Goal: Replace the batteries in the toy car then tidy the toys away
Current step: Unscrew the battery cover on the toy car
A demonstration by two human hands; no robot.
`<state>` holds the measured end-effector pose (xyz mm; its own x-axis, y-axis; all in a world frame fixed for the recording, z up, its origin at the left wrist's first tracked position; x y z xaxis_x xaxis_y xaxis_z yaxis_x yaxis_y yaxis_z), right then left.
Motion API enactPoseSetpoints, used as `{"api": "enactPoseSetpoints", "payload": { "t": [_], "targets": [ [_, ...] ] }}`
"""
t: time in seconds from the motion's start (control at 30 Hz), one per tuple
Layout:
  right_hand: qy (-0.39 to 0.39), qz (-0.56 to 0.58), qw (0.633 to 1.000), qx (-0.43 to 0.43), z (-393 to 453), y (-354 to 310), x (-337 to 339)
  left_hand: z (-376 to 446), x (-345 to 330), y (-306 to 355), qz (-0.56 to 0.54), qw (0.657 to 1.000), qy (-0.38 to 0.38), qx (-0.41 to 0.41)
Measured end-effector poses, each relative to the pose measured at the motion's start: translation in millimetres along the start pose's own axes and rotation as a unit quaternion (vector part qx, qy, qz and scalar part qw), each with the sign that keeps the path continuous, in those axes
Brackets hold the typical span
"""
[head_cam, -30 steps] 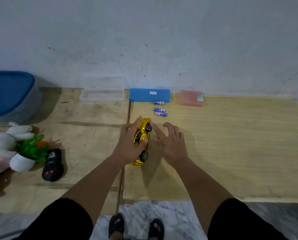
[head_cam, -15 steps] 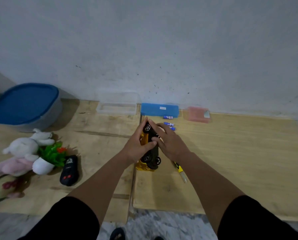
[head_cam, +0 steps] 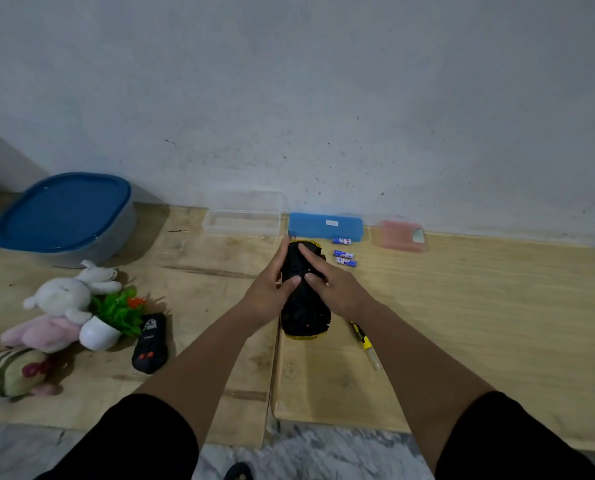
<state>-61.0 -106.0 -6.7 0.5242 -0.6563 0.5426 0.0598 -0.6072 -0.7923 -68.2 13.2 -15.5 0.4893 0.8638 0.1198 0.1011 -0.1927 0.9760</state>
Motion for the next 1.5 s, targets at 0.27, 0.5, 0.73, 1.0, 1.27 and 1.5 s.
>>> {"api": "enactPoseSetpoints", "payload": {
  "t": [0.27, 0.5, 0.73, 1.0, 1.27, 1.5],
  "targets": [
    [0.042, -0.012, 0.999, -0.022, -5.3, 18.2, 0.2, -5.1, -10.5, -15.9, 0.178, 0.983, 0.002, 0.049],
    [0.048, -0.005, 0.998, -0.027, -6.6, 25.8, -0.5, -1.9, -6.3, -18.9, 0.149, 0.988, 0.032, 0.030],
    [0.060, 0.010, 0.997, -0.041, -7.0, 30.8, 2.0, 6.7, -14.1, -21.5, 0.137, 0.989, -0.016, 0.060],
    [0.060, 0.029, 0.997, -0.044, -1.7, 37.4, -1.4, 16.5, -26.5, -19.9, 0.137, 0.987, -0.055, 0.058],
    [0.131, 0.017, 0.990, -0.047, -20.2, 51.2, 6.9, 24.0, -26.9, -27.9, 0.136, 0.987, -0.040, 0.071],
    [0.103, -0.106, 0.968, -0.201, -49.9, 121.1, -9.1, 22.3, -23.7, -54.7, 0.117, 0.986, -0.024, 0.113]
  ]
}}
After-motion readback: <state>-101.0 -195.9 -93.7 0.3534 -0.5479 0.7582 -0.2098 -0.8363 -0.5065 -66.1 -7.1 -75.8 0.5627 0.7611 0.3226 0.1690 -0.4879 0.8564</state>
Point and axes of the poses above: each hand's wrist, its own z-axis towards the middle knuckle, its own x-axis out of the back of the hand, y = z × x, the point moved 7 cm from there along z, towards the middle knuckle, and after that the axes turned 11 degrees about -y, right-handed, at the moved point
